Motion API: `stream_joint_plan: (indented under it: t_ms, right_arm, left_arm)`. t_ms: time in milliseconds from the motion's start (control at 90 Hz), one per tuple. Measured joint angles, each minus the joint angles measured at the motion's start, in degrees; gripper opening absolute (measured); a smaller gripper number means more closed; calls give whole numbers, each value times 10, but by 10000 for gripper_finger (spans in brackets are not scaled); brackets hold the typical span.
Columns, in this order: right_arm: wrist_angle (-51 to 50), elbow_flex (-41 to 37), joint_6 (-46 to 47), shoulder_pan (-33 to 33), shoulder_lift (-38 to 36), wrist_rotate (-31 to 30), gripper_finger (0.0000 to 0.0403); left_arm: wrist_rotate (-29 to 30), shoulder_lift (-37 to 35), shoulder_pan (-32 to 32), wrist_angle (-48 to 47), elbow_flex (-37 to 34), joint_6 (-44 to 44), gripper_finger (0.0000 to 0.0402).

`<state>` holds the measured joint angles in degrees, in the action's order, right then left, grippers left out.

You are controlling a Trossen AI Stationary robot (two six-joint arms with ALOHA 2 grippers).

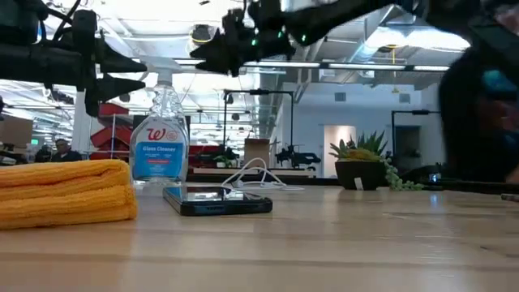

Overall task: Apply microfiber cloth
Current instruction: Move the spray bottle to the center of the table

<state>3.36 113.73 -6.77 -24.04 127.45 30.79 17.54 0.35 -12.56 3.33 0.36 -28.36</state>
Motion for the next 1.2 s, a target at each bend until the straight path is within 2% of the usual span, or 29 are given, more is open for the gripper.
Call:
stream_joint_plan:
  t_ms: [222, 300, 433, 644, 833, 1000, 1200]
  right_arm:
    - [83, 3, 23, 7, 43, 29, 303]
    - [81, 18, 23, 12, 51, 23, 303]
    - [91, 21, 21, 19, 53, -23, 302]
    - [108, 21, 44, 16, 58, 11, 302]
    - [108, 21, 33, 25, 61, 10, 301]
    - [118, 21, 37, 27, 61, -27, 277]
    - [121, 21, 37, 26, 61, -39, 230]
  left_arm:
    - [0, 0, 0, 0, 0, 0, 162]
    - [0, 0, 0, 0, 0, 0, 162]
    - [0, 0, 0, 0, 0, 0, 162]
    - [0, 0, 0, 0, 0, 0, 162]
    - [0, 0, 0, 0, 0, 0, 162]
    - [1, 0, 0, 0, 0, 3, 162]
    - [4, 0, 0, 0, 0, 9, 162]
